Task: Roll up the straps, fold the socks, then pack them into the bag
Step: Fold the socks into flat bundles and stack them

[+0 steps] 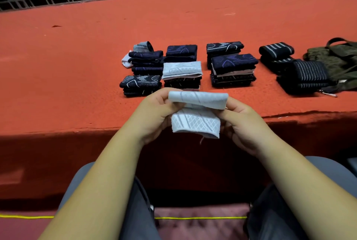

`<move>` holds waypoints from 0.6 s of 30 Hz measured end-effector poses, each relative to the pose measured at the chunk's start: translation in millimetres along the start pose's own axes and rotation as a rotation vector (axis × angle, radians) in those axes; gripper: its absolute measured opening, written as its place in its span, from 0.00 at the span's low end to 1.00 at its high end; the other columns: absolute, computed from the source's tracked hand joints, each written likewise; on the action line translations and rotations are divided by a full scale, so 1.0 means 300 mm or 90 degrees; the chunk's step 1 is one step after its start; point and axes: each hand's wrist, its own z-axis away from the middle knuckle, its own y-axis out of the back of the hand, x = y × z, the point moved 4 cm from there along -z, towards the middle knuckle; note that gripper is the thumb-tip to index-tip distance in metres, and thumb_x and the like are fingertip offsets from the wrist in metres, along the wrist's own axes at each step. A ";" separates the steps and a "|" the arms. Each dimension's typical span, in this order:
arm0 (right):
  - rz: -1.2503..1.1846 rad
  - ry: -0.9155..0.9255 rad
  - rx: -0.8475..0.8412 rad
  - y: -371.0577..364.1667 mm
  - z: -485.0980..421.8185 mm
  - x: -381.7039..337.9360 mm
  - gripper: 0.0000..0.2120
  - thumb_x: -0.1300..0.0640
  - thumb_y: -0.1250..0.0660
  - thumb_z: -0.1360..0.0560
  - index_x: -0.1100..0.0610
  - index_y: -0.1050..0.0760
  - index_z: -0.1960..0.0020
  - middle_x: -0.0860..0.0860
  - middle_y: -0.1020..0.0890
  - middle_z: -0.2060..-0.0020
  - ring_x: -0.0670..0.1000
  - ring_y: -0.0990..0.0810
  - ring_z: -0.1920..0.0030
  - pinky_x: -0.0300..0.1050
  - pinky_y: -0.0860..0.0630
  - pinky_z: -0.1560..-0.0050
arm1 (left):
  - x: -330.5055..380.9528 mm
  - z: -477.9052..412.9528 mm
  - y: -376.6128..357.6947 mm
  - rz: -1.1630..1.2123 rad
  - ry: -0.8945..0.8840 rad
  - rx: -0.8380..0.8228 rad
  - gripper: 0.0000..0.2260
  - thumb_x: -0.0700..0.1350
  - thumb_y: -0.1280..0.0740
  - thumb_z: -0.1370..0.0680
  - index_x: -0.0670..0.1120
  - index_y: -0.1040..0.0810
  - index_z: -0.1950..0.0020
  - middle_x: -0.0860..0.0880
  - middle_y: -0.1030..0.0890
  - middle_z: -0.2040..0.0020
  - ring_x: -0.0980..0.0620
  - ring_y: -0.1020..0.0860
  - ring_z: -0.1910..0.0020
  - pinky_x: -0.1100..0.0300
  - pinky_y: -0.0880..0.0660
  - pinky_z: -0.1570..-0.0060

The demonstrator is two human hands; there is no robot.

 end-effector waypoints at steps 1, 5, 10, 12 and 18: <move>-0.018 -0.007 0.001 0.001 0.000 -0.001 0.12 0.63 0.33 0.18 0.53 0.13 0.43 0.57 0.12 0.45 0.57 0.13 0.45 0.58 0.16 0.44 | -0.002 -0.002 0.003 0.016 0.024 -0.011 0.12 0.36 0.30 0.18 0.37 0.20 0.34 0.40 0.15 0.43 0.40 0.17 0.43 0.49 0.18 0.44; -0.054 -0.029 0.013 0.018 0.001 -0.010 0.19 0.70 0.38 0.18 0.53 0.11 0.52 0.56 0.11 0.50 0.52 0.12 0.52 0.47 0.14 0.55 | -0.023 -0.005 0.014 0.013 0.123 -0.060 0.17 0.42 0.32 0.17 0.40 0.20 0.29 0.40 0.19 0.30 0.35 0.25 0.27 0.40 0.29 0.25; -0.060 -0.013 -0.010 0.018 0.006 -0.016 0.16 0.75 0.38 0.21 0.59 0.17 0.52 0.64 0.14 0.44 0.60 0.13 0.49 0.49 0.14 0.52 | -0.022 0.007 -0.024 0.070 0.178 -0.098 0.20 0.47 0.41 0.14 0.38 0.23 0.26 0.37 0.20 0.30 0.36 0.21 0.31 0.44 0.21 0.33; -0.073 0.003 -0.013 0.026 0.003 -0.015 0.15 0.77 0.40 0.23 0.61 0.20 0.53 0.66 0.14 0.45 0.61 0.13 0.50 0.48 0.15 0.53 | -0.018 0.013 -0.024 0.095 0.211 -0.114 0.27 0.55 0.44 0.13 0.36 0.27 0.24 0.34 0.20 0.30 0.37 0.18 0.38 0.45 0.19 0.42; -0.027 0.003 -0.013 0.033 0.008 -0.026 0.16 0.78 0.45 0.25 0.64 0.24 0.57 0.62 0.14 0.57 0.57 0.16 0.62 0.43 0.19 0.67 | -0.025 0.024 -0.024 -0.014 0.114 -0.085 0.21 0.45 0.27 0.21 0.37 0.23 0.30 0.39 0.16 0.35 0.44 0.17 0.42 0.46 0.20 0.39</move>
